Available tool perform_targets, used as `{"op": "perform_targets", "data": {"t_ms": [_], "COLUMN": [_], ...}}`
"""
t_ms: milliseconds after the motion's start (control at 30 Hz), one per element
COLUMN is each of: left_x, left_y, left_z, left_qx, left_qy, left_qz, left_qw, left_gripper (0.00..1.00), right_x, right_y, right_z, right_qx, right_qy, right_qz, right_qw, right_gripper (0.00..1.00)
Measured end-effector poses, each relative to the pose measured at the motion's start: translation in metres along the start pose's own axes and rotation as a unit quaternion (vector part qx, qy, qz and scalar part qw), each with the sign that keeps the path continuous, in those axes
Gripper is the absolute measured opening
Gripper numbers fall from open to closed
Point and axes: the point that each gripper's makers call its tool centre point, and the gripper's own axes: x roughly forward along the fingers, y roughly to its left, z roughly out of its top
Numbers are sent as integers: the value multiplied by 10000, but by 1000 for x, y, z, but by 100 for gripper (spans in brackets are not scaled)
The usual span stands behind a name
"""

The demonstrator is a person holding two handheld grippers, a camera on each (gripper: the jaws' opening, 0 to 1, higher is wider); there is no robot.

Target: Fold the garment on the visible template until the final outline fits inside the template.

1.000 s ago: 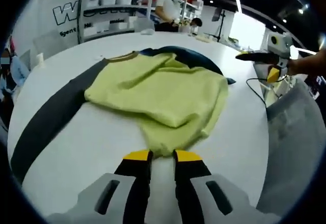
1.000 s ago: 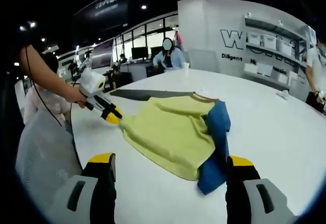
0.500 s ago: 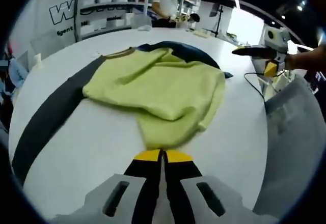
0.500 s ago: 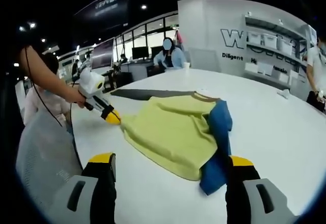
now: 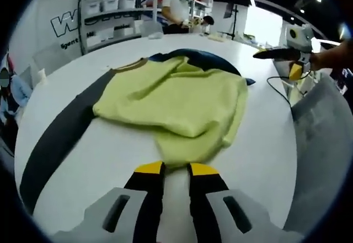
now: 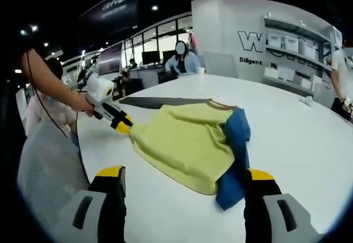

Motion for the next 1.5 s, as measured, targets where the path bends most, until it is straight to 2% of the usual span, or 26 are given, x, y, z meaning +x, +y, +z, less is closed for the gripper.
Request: {"op": "perform_targets", "data": {"t_ms": [133,500,800,1000,1367,1500], "left_x": [-3,-4,-17,-26,-38,-44], "left_y": [-1,0,-7,-15,-35,-46], "left_z": [3,5,5,3,0,-1], "left_qx": [78,-196,-439,-1005,-1436,-1646], "left_qy": [-44,-36,2,36,147,197], "left_qz": [-33,-13,-104,-304,-693,-860], "left_qw": [10000,9998,9990,9945,9871,9824], "left_gripper": [2,1,0,0,0,0], "right_x": [0,1,1,4,7,8], "right_y": [0,1,2,4,5,7], "right_z": [0,0,0,0,2,2], "right_qx": [12,20,42,45,31,42], "right_qy": [-3,3,-16,-14,-30,-36], "right_qz": [-5,14,12,59,100,118], "right_qw": [10000,10000,10000,10000,9999,9999], "right_gripper": [87,86,86,86,86,86]}}
